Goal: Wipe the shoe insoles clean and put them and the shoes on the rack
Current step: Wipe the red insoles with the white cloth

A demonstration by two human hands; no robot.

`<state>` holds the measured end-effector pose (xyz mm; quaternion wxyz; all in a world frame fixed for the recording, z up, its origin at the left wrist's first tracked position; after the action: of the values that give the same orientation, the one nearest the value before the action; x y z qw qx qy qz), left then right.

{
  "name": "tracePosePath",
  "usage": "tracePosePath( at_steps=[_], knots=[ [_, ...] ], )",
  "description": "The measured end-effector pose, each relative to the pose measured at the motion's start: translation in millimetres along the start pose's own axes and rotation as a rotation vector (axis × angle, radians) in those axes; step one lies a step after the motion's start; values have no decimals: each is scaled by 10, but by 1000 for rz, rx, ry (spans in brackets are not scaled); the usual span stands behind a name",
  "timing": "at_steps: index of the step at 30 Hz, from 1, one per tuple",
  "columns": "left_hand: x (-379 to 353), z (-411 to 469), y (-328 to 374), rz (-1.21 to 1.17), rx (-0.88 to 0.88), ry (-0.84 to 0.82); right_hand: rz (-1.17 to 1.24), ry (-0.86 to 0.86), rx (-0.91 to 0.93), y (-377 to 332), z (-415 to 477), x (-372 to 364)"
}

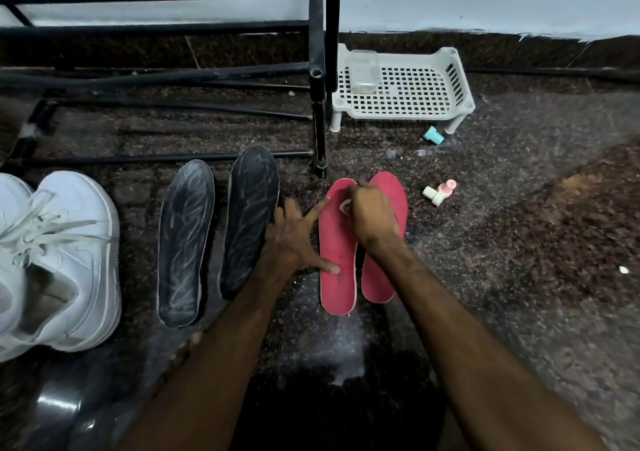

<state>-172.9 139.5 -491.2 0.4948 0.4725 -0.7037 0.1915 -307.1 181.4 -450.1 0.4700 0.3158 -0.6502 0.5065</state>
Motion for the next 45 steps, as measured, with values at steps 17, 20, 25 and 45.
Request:
tracePosePath(
  at_steps=[17, 20, 25, 45],
  knots=[
    [-4, 34, 2, -56, 33, -40, 67, 114, -138, 80, -37, -13],
    [23, 19, 16, -40, 33, -18, -46, 70, -46, -195, -3, -100],
    [57, -5, 32, -30, 7, 36, 119, -42, 60, -434, -207, -349],
    [10, 7, 50, 61, 4, 52, 214, -129, 87, -353, -425, -457]
  ],
)
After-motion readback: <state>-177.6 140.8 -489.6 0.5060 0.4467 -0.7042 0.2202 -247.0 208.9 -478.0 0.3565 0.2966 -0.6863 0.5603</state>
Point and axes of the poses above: each hand's wrist, its own z-axis towards the middle knuckle, its own x-axis out of the back of the hand, y = z × x, the point moved 7 cm from there along z, towards the middle knuckle, and after that the axes turned 9 degrees about x, right-handed, at the moved point
